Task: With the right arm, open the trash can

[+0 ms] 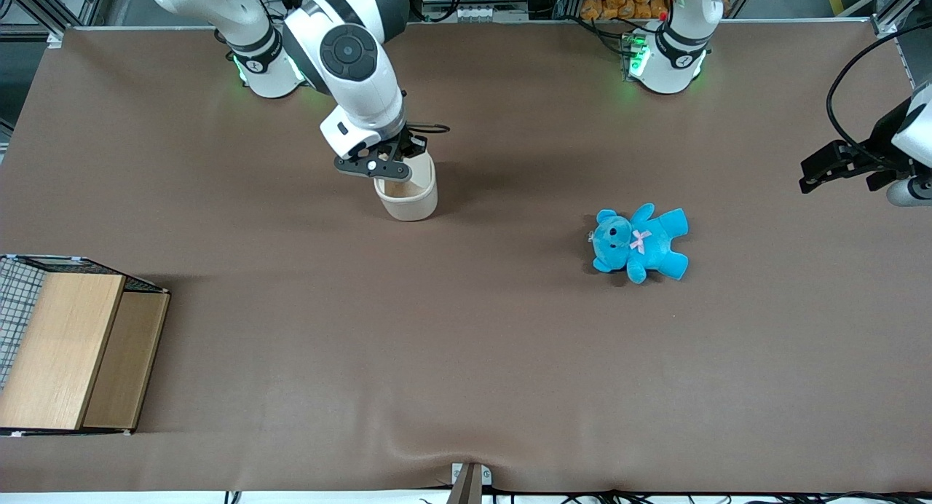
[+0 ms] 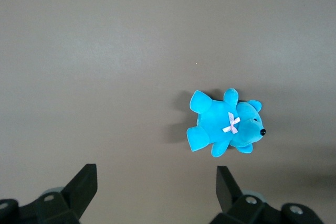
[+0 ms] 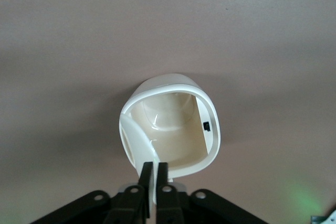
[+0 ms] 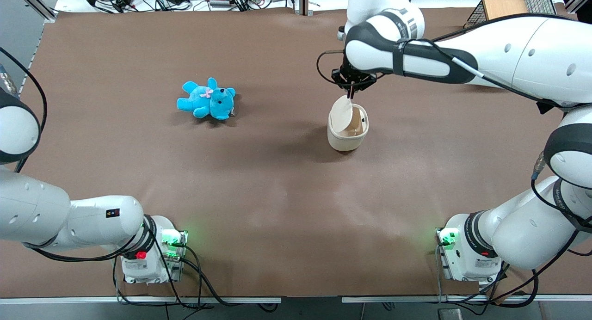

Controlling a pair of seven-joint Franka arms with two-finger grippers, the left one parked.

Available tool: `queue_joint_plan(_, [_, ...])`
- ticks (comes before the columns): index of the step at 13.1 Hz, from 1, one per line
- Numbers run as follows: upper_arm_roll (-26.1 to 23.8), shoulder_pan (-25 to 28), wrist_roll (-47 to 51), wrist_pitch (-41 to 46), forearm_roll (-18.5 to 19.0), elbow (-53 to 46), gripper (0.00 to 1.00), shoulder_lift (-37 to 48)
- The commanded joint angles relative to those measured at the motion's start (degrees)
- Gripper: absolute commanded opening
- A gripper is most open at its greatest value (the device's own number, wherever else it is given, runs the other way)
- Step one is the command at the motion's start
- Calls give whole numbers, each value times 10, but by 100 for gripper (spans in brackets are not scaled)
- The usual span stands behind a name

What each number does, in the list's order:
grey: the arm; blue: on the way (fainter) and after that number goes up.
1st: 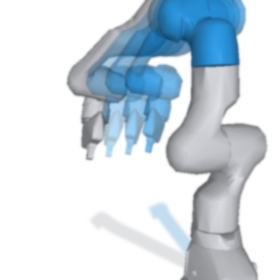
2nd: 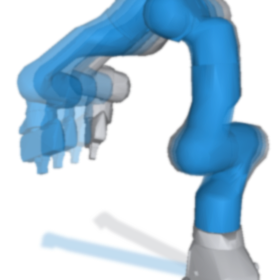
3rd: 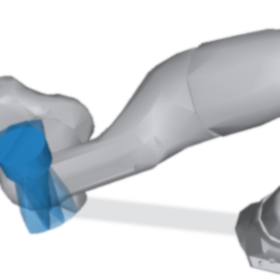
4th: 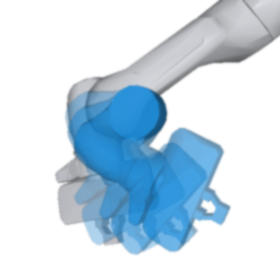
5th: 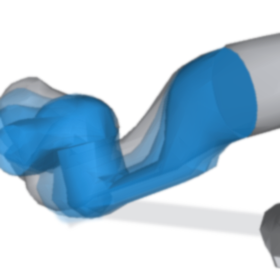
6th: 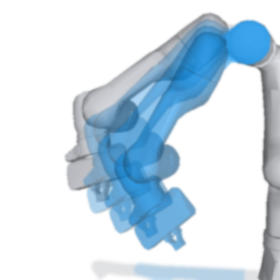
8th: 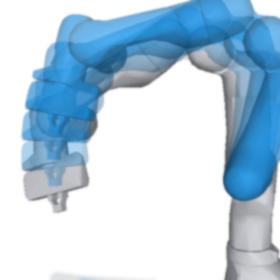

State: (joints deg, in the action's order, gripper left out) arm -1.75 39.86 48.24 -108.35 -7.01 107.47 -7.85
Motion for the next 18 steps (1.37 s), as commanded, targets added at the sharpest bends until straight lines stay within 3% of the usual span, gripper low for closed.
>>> queue_joint_plan(1, [3, -3, 8, 50, -15, -52, 63, -5])
queue_joint_plan(2, [5, -4, 8, 60, -23, -61, 86, -5])
queue_joint_plan(3, [6, -10, 8, 67, -24, -67, 100, -5])
queue_joint_plan(10, [-7, -107, -9, 128, -26, -111, 100, -2])
queue_joint_plan(14, [-70, -236, -28, 152, -26, -132, 100, -2])
queue_joint_plan(18, [-90, -325, -148, 176, -26, -136, 100, -1])
